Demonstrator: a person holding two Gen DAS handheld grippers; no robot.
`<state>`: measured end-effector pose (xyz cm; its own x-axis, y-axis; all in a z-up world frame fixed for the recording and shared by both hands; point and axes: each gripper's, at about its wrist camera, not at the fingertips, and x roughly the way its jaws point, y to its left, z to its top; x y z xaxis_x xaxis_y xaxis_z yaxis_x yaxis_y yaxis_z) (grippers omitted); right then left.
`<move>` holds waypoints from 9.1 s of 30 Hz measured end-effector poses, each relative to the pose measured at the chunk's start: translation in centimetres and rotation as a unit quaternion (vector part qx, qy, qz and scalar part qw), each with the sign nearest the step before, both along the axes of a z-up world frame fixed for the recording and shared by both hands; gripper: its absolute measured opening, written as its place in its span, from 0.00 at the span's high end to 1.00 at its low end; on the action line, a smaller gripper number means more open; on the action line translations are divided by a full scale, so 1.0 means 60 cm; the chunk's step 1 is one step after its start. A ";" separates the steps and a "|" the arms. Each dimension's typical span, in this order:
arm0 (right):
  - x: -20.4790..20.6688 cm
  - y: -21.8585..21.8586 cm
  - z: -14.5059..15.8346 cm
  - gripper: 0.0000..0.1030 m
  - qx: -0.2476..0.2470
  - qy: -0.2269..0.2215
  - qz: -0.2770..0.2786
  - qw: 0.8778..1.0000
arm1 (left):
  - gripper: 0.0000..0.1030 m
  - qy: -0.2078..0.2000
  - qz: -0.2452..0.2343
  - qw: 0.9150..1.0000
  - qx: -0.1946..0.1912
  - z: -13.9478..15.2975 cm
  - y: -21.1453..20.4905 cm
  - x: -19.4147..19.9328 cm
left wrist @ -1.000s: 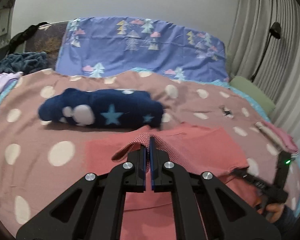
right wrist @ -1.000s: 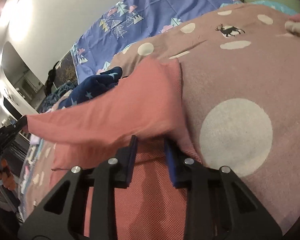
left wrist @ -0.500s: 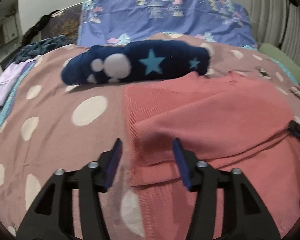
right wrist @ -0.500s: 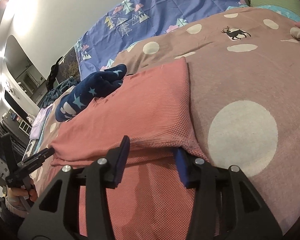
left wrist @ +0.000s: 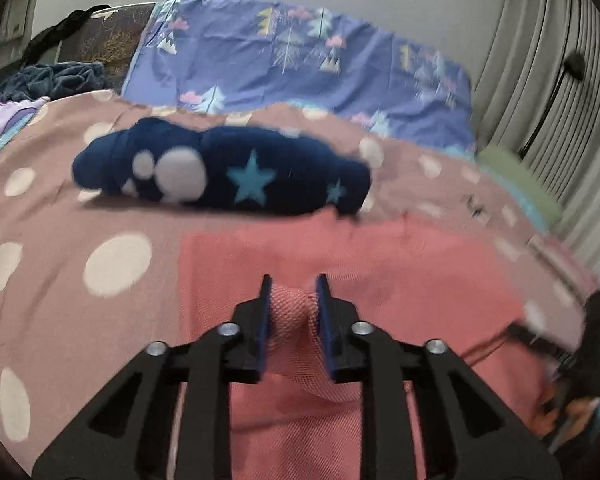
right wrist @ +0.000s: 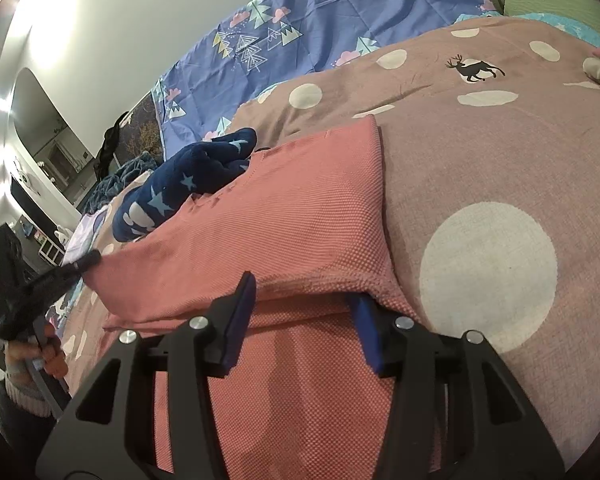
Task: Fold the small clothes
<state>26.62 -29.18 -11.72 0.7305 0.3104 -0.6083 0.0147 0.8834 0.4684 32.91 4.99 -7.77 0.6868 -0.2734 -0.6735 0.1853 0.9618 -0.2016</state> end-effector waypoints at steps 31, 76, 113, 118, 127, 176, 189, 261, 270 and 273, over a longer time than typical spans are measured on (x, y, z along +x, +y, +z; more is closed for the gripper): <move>0.220 0.610 0.058 0.48 -0.369 0.153 0.278 0.873 | 0.91 0.080 -0.020 0.976 -0.200 -0.113 0.122 -0.016; 0.188 0.404 0.101 0.68 -0.169 0.055 0.182 0.967 | 0.97 0.106 -0.037 0.974 -0.195 -0.106 0.120 -0.010; -0.032 -0.055 0.033 0.52 -0.150 0.013 0.016 0.988 | 0.79 0.079 -0.042 0.979 -0.182 -0.102 0.112 -0.021; -0.024 -0.058 0.072 0.42 -0.119 -0.015 0.022 0.993 | 0.56 0.067 -0.059 0.977 -0.193 -0.088 0.102 -0.029; 0.160 -0.060 0.065 0.47 -0.111 0.052 -0.001 0.992 | 0.47 0.049 -0.052 0.980 -0.185 -0.083 0.098 -0.034; 0.119 -0.107 0.001 0.48 0.020 -0.001 0.020 1.000 | 0.93 0.012 0.019 0.991 0.129 -0.014 0.010 0.068; 0.068 -0.077 0.070 0.88 0.008 -0.057 0.059 0.997 | 0.40 0.002 -0.056 0.996 0.074 -0.054 -0.017 -0.010; -0.428 -0.065 -0.034 0.88 0.106 0.086 0.117 0.984 | 0.95 0.073 -0.097 0.982 -0.142 -0.088 0.100 -0.511; -0.465 -0.102 0.093 0.98 0.170 -0.050 0.107 0.978 | 0.97 -0.059 -0.104 0.980 -0.156 0.066 0.110 -0.542; -0.497 -0.100 0.152 0.98 0.148 -0.097 0.120 0.977 | 0.97 -0.100 -0.107 0.976 -0.161 0.126 0.125 -0.573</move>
<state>-3.21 -35.18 -2.59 0.7076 0.6281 -0.3236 -0.2902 0.6759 0.6775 -1.49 12.46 -0.23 0.7004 -0.6002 -0.3863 0.4411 0.7895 -0.4268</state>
